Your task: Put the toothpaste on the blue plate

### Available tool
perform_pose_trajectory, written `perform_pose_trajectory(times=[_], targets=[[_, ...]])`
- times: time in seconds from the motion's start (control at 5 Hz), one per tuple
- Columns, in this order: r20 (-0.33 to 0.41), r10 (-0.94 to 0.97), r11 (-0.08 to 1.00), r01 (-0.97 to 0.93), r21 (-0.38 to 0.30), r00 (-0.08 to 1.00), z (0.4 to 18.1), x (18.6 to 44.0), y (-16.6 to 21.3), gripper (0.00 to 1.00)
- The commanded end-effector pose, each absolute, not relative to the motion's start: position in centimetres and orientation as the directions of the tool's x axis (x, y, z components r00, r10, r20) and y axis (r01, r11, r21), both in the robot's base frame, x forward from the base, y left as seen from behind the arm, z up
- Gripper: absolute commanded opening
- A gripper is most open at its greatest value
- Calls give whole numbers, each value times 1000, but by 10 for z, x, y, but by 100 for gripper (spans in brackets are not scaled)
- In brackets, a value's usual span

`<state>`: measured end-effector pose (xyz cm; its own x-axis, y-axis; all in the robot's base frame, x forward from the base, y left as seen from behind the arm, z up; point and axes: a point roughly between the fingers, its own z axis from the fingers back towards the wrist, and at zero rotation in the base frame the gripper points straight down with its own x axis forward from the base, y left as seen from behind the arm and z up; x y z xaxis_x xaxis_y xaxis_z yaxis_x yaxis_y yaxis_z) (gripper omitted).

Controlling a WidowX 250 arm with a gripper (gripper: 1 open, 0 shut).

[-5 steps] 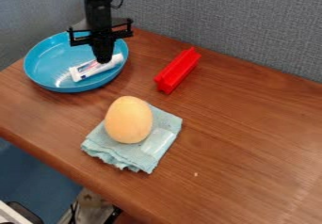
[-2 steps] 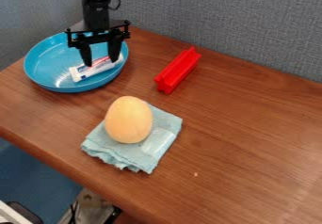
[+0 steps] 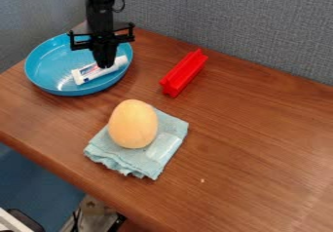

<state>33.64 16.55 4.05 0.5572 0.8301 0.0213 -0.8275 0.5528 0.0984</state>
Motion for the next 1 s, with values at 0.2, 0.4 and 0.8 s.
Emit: perform_pose_trajectory(times=[0.2,0.4,0.8], targets=[[69,831,546,-833,86,552,56,339,179,0],[69,830,547,-832,87,553,54,338,180,0],[41,832,550,-832,75,554,66,339,177,100]])
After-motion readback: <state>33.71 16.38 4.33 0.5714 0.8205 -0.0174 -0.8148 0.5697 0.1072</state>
